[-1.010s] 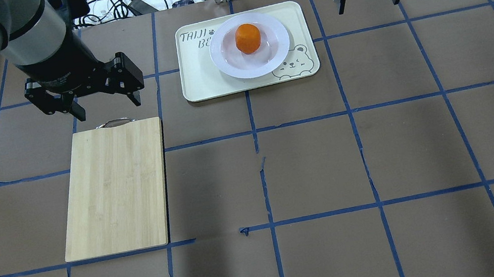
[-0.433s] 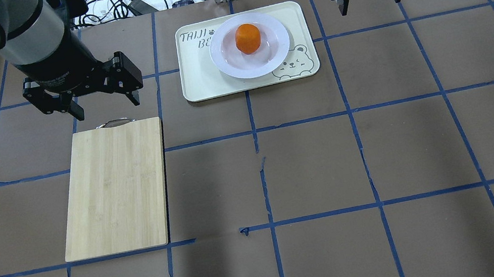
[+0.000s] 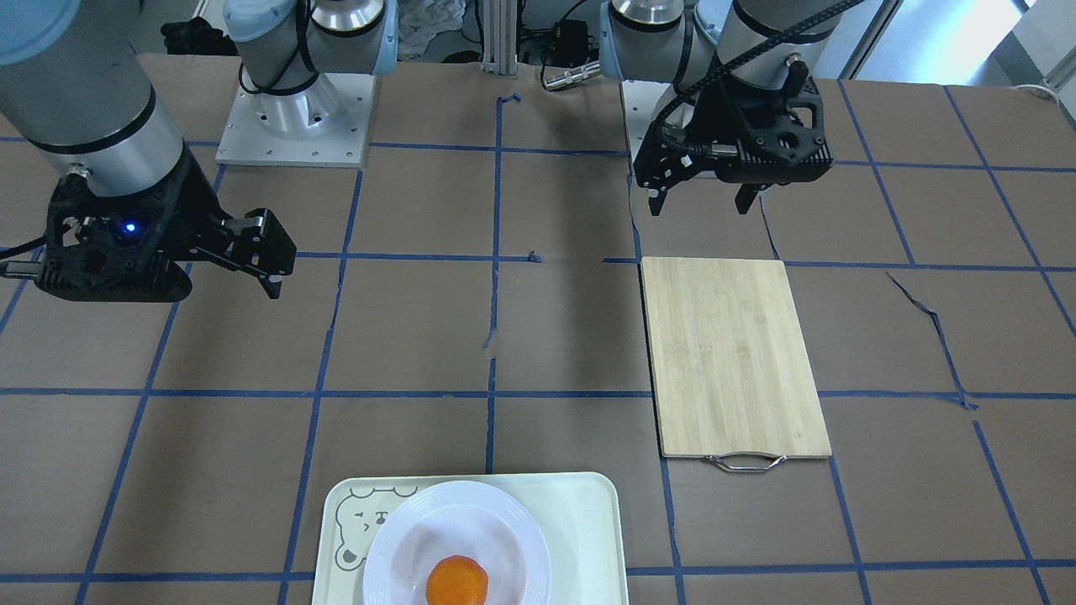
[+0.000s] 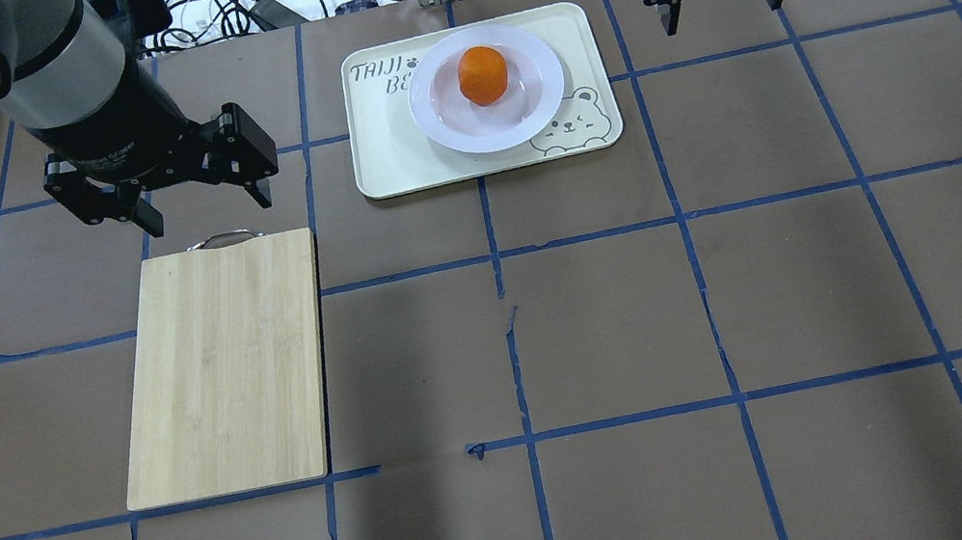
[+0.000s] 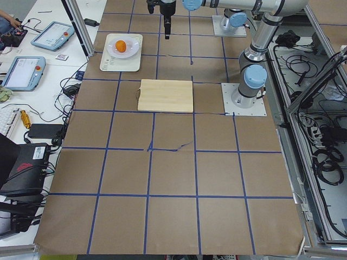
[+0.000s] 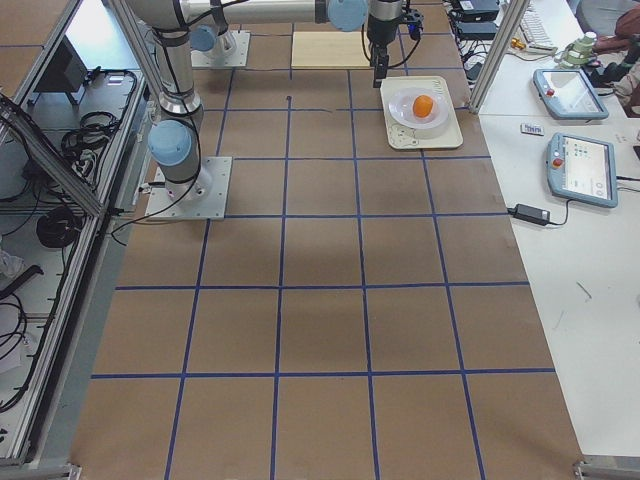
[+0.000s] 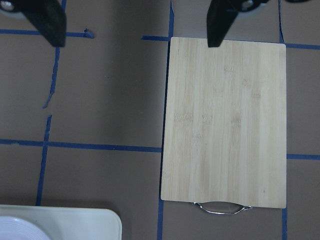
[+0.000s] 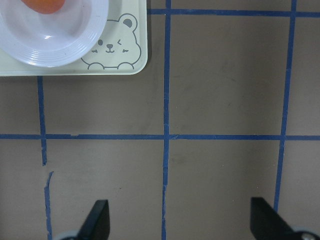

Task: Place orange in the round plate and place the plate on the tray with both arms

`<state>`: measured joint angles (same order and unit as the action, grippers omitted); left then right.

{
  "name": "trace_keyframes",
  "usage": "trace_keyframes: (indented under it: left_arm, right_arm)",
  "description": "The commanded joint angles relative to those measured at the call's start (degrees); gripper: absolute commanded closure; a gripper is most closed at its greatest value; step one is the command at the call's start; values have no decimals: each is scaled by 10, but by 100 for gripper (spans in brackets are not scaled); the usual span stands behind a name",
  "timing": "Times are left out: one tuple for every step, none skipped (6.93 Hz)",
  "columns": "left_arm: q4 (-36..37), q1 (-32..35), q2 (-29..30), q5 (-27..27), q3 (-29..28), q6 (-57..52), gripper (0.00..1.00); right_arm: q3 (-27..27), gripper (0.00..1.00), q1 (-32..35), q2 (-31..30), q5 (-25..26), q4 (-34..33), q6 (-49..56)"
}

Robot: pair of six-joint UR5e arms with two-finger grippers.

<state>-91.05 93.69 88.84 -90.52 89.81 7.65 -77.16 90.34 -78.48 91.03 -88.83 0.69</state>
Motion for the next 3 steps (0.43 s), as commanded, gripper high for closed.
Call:
trace_keyframes:
  left_arm:
    - [0,0,-1,0,0,0,0]
    - [0,0,-1,0,1,0,0]
    - [0,0,-1,0,1,0,0]
  right_arm:
    - [-24,0,0,-4,-1,-5,-2]
    - [-28,0,0,-4,0,-16,-2]
    - [-30,0,0,-4,0,-16,-3]
